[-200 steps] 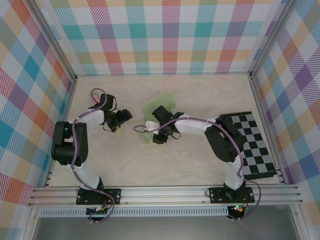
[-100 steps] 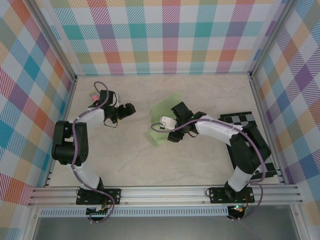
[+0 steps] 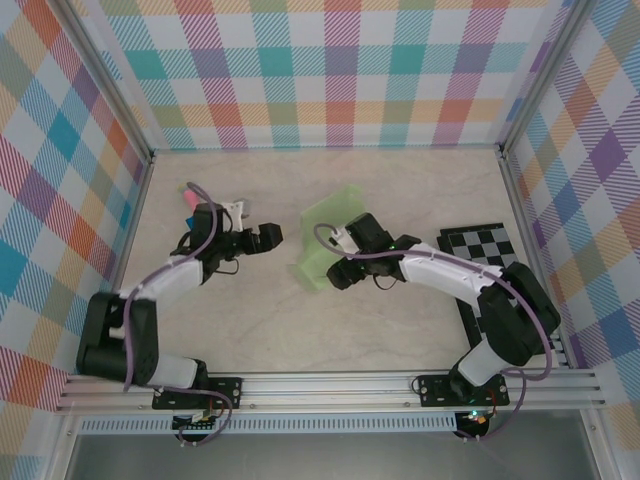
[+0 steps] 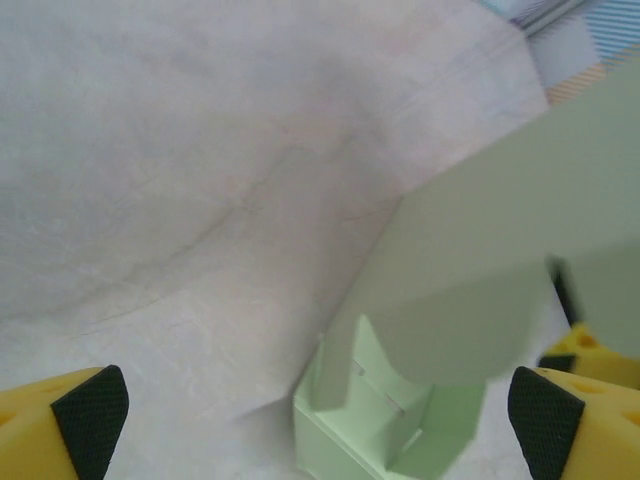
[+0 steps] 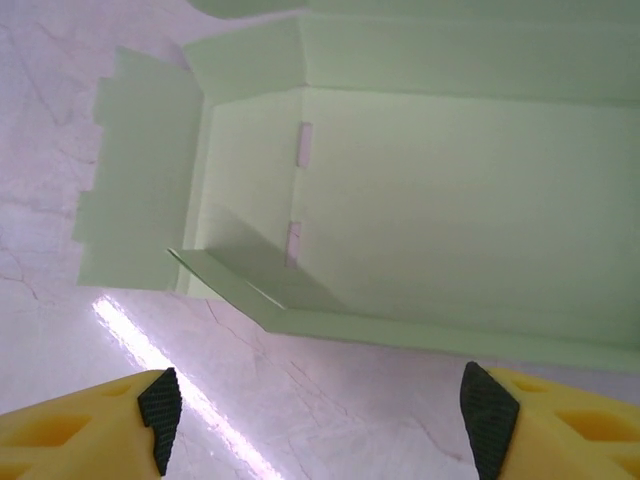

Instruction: Fold the paper box

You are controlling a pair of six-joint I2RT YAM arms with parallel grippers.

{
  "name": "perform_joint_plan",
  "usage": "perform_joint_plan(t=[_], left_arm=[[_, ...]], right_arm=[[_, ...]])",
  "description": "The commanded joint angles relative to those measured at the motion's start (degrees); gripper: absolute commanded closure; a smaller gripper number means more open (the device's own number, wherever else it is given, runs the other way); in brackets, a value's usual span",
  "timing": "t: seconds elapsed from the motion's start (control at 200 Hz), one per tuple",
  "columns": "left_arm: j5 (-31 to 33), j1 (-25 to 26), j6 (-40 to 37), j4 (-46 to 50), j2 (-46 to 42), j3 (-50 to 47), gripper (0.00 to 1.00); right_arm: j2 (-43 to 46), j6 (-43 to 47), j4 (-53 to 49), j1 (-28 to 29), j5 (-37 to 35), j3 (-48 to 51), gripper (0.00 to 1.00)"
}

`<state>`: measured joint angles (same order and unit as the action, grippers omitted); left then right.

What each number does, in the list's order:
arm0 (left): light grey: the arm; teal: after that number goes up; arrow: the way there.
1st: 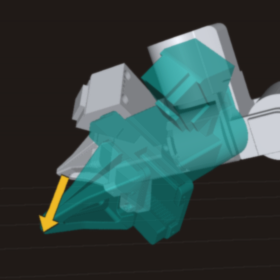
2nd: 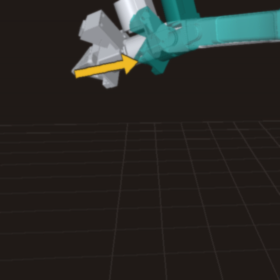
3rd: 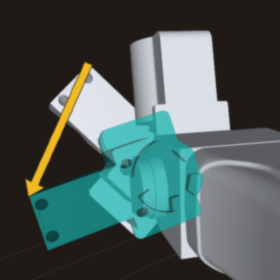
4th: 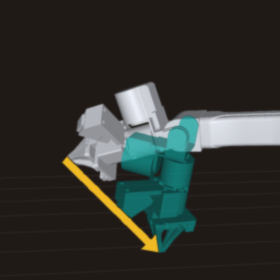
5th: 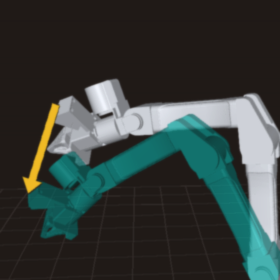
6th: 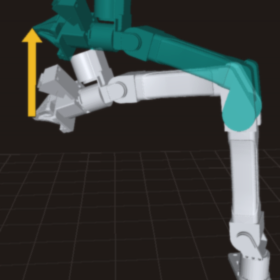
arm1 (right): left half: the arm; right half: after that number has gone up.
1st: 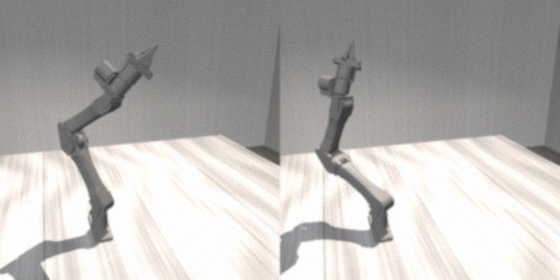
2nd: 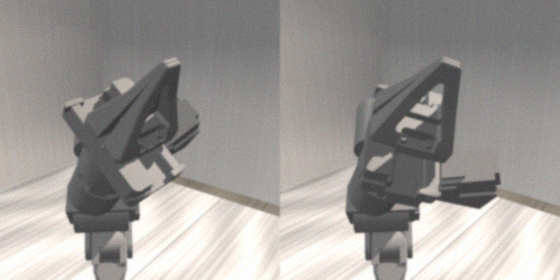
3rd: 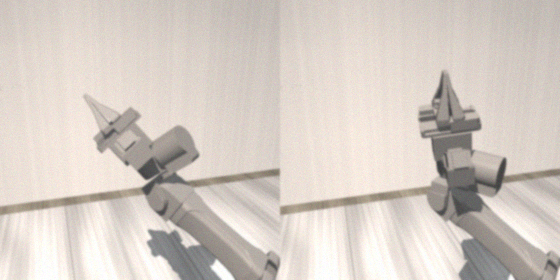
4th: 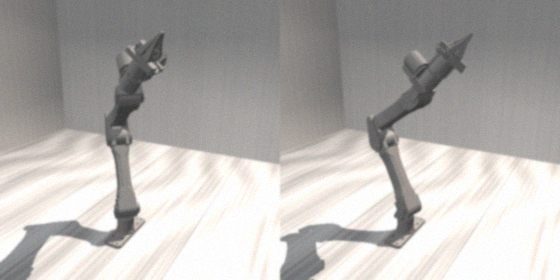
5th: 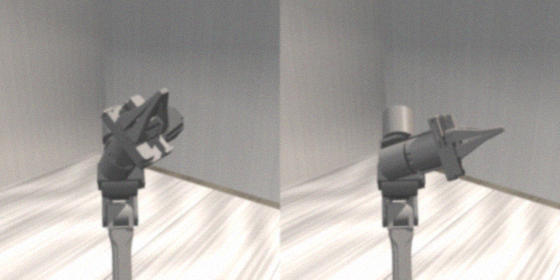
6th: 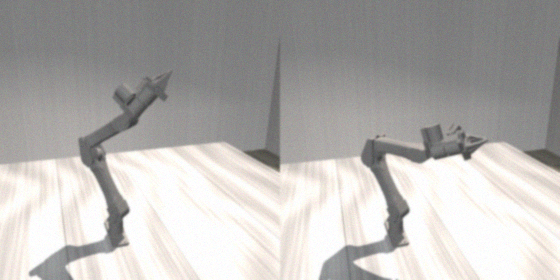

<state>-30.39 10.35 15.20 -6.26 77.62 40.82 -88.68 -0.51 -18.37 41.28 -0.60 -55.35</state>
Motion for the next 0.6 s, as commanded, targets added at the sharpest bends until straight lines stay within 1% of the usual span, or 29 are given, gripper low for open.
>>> perform_joint_plan(t=[0.0,0.045,0.115,0.185,0.23,0.285,0.38,0.43,0.47,0.51,0.55,0.595], left_arm=[[-1.9,2.2,-10.4,-0.1,-5.6,-1.1,0.00],[-3.3,3.5,-13.8,-0.7,-6.1,-1.4,0.00],[-0.5,6.2,-17.5,0.1,-5.0,0.6,0.00],[2.9,8.8,-21.6,3.0,-1.5,5.2,0.00],[4.4,9.7,-22.2,3.2,1.1,7.3,0.00],[4.2,10.5,-22.1,2.2,3.6,8.9,0.00],[4.7,12.4,-22.6,-1.1,5.0,8.8,0.00],[4.0,13.4,-23.4,-2.5,5.4,8.8,0.02],[4.0,14.0,-23.8,-2.9,6.2,9.2,0.04],[5.1,14.5,-23.4,-2.8,7.5,10.1,0.09],[6.0,14.7,-22.5,-2.8,8.9,10.9,0.17],[6.5,14.9,-21.1,-3.0,10.5,11.8,0.28]], right_arm=[[5.5,-8.3,4.5,-2.0,3.1,4.5,0.19],[6.3,-7.8,5.9,-3.4,5.6,6.1,0.19],[6.7,-6.4,6.0,-6.0,8.7,6.8,0.20],[7.0,-5.0,6.0,-8.0,10.4,6.8,0.21],[7.1,-4.7,6.0,-9.0,11.2,6.5,0.21],[7.2,-4.5,6.0,-9.5,11.6,6.1,0.22],[7.2,-4.7,6.4,-9.5,11.8,5.8,0.22],[7.2,-4.7,6.9,-9.5,12.0,6.1,0.23],[7.2,-4.3,7.2,-9.5,12.0,6.5,0.23],[7.1,-3.2,7.7,-9.5,12.1,6.8,0.24],[6.9,-1.8,8.1,-9.5,12.5,7.1,0.25],[6.5,-0.6,8.3,-9.5,12.8,7.1,0.25]])
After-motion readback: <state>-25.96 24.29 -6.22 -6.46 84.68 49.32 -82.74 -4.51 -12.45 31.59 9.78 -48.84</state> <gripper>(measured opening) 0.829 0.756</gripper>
